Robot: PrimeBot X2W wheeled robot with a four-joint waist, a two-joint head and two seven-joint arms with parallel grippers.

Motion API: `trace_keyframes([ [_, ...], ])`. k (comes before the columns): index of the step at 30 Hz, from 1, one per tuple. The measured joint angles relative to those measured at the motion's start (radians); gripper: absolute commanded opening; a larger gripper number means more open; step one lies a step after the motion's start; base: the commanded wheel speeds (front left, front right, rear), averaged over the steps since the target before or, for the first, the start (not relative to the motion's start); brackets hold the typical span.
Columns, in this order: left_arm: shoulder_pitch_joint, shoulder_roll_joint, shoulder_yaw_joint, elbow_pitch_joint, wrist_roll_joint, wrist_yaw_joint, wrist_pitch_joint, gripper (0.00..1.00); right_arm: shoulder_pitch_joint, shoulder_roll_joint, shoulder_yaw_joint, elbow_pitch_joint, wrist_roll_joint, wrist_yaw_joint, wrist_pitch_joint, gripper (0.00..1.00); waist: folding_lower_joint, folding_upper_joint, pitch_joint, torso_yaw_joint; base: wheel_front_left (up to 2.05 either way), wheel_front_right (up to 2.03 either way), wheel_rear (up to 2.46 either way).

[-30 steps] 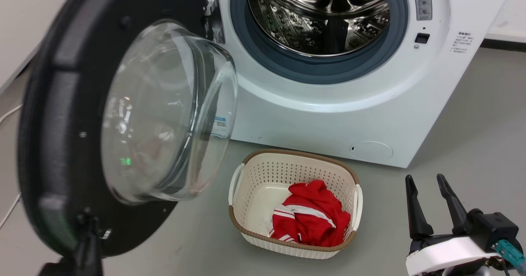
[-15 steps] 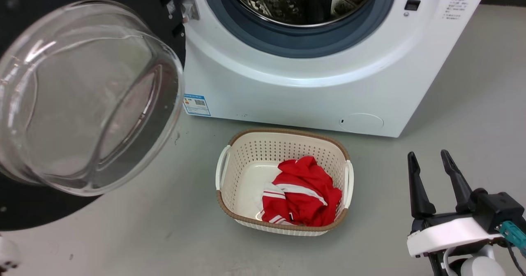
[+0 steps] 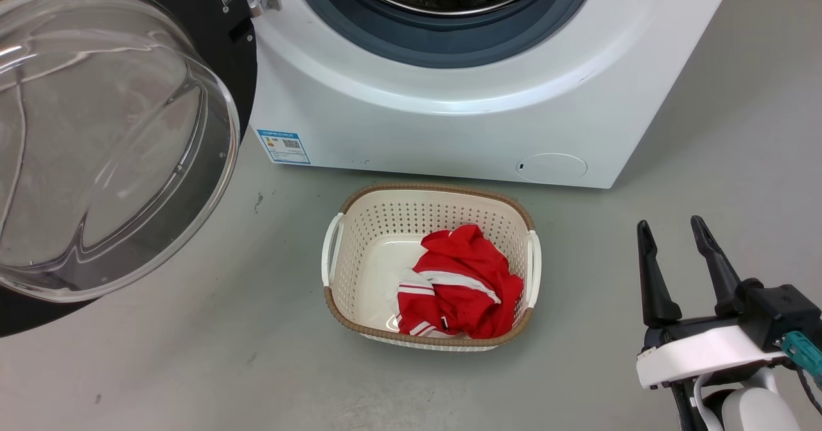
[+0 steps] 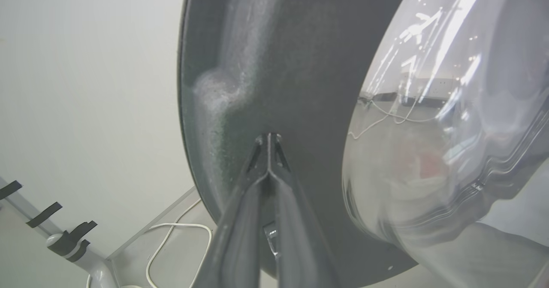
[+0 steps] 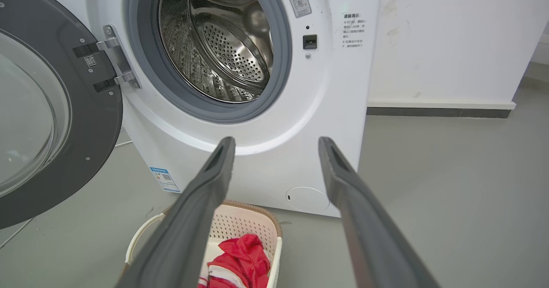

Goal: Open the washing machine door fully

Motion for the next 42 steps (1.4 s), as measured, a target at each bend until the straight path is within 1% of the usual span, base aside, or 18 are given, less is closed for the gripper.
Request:
trace_keyframes([
  [4,-0.008,-0.009,0.035,0.009,0.030,-0.014,0.000,0.00,0.000,0.000,0.008,-0.002,0.002,0.000,0.002,1.00,-0.0001,0.0000,-0.011,-0.003,0.00,0.00,0.00],
  [8,0.009,-0.041,0.073,-0.027,0.061,-0.026,0.000,0.00,0.004,0.000,0.014,0.007,0.001,0.000,-0.003,1.00,-0.0001,0.0000,-0.040,-0.008,0.00,0.00,0.00],
  [10,0.044,-0.075,0.081,-0.062,0.081,-0.030,0.000,0.00,0.012,0.000,0.017,0.013,0.005,0.000,-0.007,1.00,-0.0002,0.0000,-0.058,-0.010,0.00,0.00,0.00],
  [14,0.126,-0.168,0.072,-0.158,0.120,-0.037,0.000,0.00,0.036,0.000,0.016,0.024,0.023,0.000,-0.013,1.00,-0.0002,0.0000,-0.101,-0.011,0.00,0.00,0.00],
  [15,0.146,-0.193,0.067,-0.182,0.128,-0.037,0.000,0.22,0.042,0.000,0.015,0.027,0.028,0.000,-0.014,1.00,-0.0002,0.0000,-0.112,-0.011,0.00,0.00,0.00],
  [16,0.164,-0.219,0.058,-0.202,0.134,-0.037,0.000,0.67,0.049,0.000,0.014,0.028,0.029,0.000,-0.014,1.00,-0.0002,0.0000,-0.122,-0.010,0.00,0.00,0.00],
  [17,0.181,-0.248,0.049,-0.222,0.141,-0.037,0.000,1.00,0.053,0.000,0.013,0.028,0.029,0.000,-0.014,1.00,-0.0002,0.0000,-0.132,-0.009,0.00,0.00,0.00],
  [21,0.233,-0.355,-0.001,-0.305,0.172,-0.026,0.000,1.00,0.074,0.000,0.016,0.029,0.030,0.000,-0.012,1.00,-0.0002,0.0000,-0.163,-0.005,0.00,0.00,0.00],
  [22,0.244,-0.373,-0.013,-0.315,0.178,-0.027,0.000,1.00,0.077,0.000,0.017,0.029,0.030,0.000,-0.010,1.00,-0.0002,0.0000,-0.171,-0.005,0.00,0.00,0.00],
  [28,0.278,-0.433,-0.102,-0.378,0.198,-0.046,0.000,1.00,0.098,0.000,0.032,0.016,0.032,0.000,0.003,1.00,-0.0003,0.0000,-0.202,-0.020,0.00,0.00,0.00],
  [30,0.276,-0.443,-0.136,-0.390,0.190,-0.060,0.000,1.00,0.106,0.000,0.038,0.004,0.028,0.000,0.008,1.00,-0.0003,0.0000,-0.209,-0.028,0.00,0.00,0.00],
  [36,0.233,-0.457,-0.256,-0.393,0.213,-0.079,0.000,1.00,0.110,0.000,0.050,-0.025,0.011,0.000,0.029,1.00,-0.0003,0.0000,-0.219,-0.064,0.00,0.00,0.00],
  [42,0.189,-0.457,-0.320,-0.375,0.239,-0.094,0.000,1.00,0.114,0.000,0.042,-0.053,-0.024,0.000,0.044,1.00,-0.0003,0.0000,-0.221,-0.110,0.00,0.00,0.00],
])
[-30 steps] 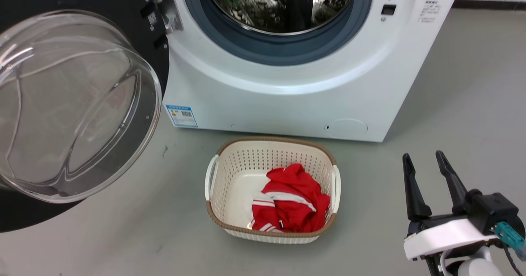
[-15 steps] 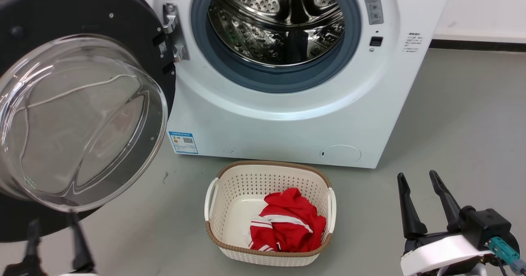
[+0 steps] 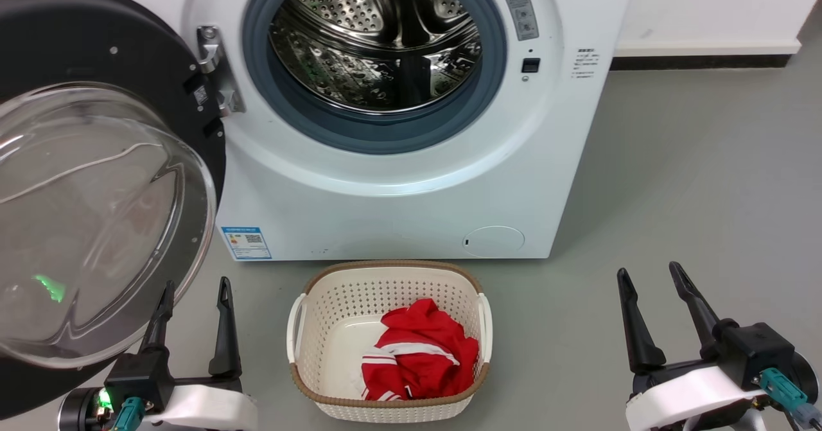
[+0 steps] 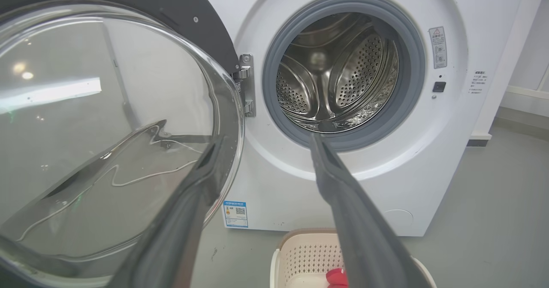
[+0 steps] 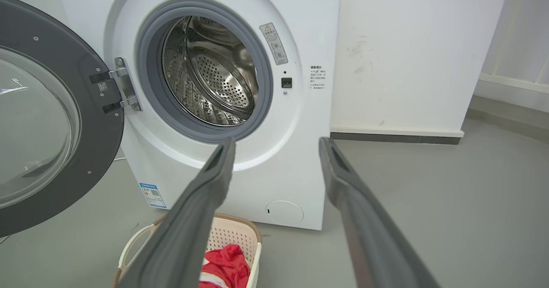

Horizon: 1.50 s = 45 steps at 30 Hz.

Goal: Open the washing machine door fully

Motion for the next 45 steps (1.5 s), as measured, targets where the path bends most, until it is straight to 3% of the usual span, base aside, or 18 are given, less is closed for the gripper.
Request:
trace_keyframes([
  [9,-0.014,0.004,-0.018,0.019,0.004,0.000,0.000,1.00,0.017,0.000,-0.007,-0.018,-0.009,0.000,0.017,1.00,0.0000,0.0000,0.002,-0.051,0.00,0.00,0.00],
  [28,-0.020,0.017,-0.020,0.033,-0.003,-0.003,0.000,1.00,0.017,0.000,-0.004,-0.014,0.001,0.000,0.014,1.00,0.0000,0.0000,0.005,-0.055,0.00,0.00,0.00],
  [29,-0.020,0.017,-0.020,0.036,-0.004,-0.003,0.000,0.00,0.017,0.000,-0.004,-0.011,0.001,0.000,0.014,0.00,0.0000,0.0000,0.006,-0.055,0.00,0.00,0.00],
  [33,-0.003,0.009,-0.018,0.076,-0.018,-0.003,0.014,0.00,0.032,0.000,-0.001,0.016,0.016,0.000,0.017,0.00,0.0000,0.0000,0.006,-0.054,0.00,0.00,0.00],
  [45,-0.013,0.006,-0.009,0.095,-0.262,-0.013,0.076,0.00,0.025,-0.010,-0.003,0.051,0.273,0.000,0.044,0.00,0.0000,0.0000,0.006,-0.051,0.00,0.00,0.00],
])
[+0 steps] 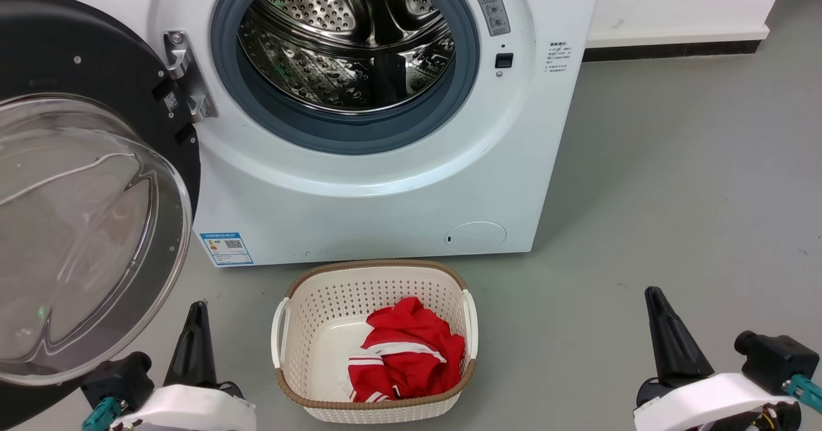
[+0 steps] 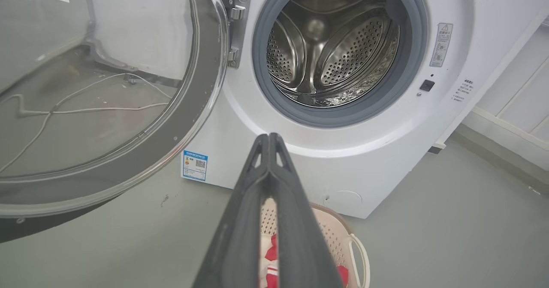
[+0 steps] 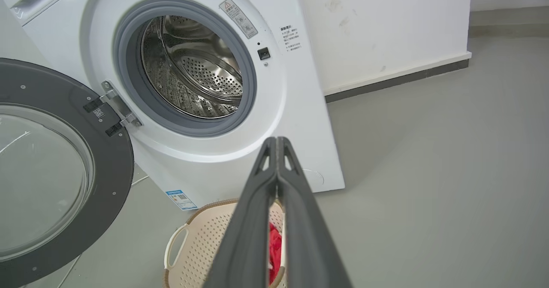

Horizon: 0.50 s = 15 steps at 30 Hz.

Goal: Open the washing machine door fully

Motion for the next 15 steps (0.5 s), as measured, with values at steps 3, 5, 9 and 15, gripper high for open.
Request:
trace_keyframes([
  [3,-0.001,-0.001,-0.001,0.001,-0.057,-0.003,0.010,0.00,-0.010,-0.003,-0.001,0.007,0.058,0.000,0.004,0.00,0.0000,0.0000,0.000,0.001,0.00,0.00,0.00],
  [5,-0.004,-0.001,-0.002,0.002,-0.095,-0.005,0.018,0.00,-0.014,-0.004,-0.002,0.013,0.098,0.000,0.011,0.00,0.0000,0.0000,0.000,0.001,0.00,0.00,0.00],
  [9,-0.008,-0.002,-0.002,0.005,-0.165,-0.007,0.033,0.00,-0.021,-0.007,-0.004,0.024,0.170,0.000,0.020,0.00,0.0001,0.0000,0.001,0.003,0.00,0.00,0.00],
  [15,-0.019,-0.004,-0.002,0.011,-0.264,-0.013,0.055,0.00,-0.033,-0.012,-0.008,0.035,0.273,0.000,0.030,0.00,0.0001,0.0000,0.001,0.004,0.00,0.00,0.00],
])
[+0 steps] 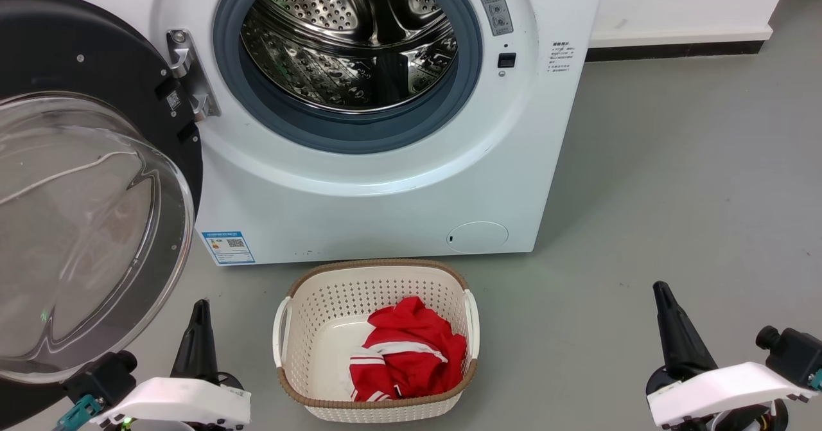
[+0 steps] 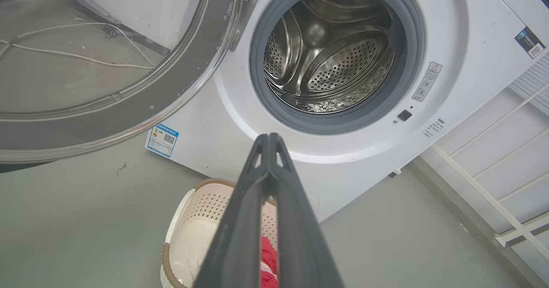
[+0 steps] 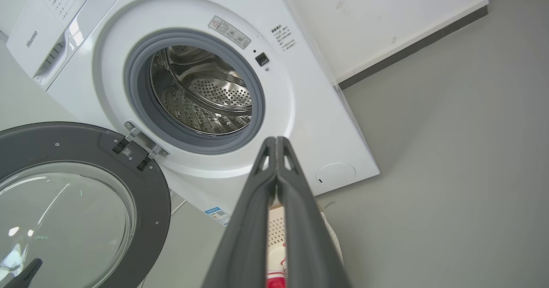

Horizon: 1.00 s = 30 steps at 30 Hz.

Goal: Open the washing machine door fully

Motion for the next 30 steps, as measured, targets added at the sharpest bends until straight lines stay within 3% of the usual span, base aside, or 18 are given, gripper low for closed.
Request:
trace_keyframes([
  [30,-0.038,-0.005,0.006,0.028,-0.411,-0.021,0.100,0.00,-0.049,-0.009,-0.027,0.055,0.411,0.000,0.062,0.00,0.0000,0.0000,0.002,0.009,0.00,0.00,0.00],
])
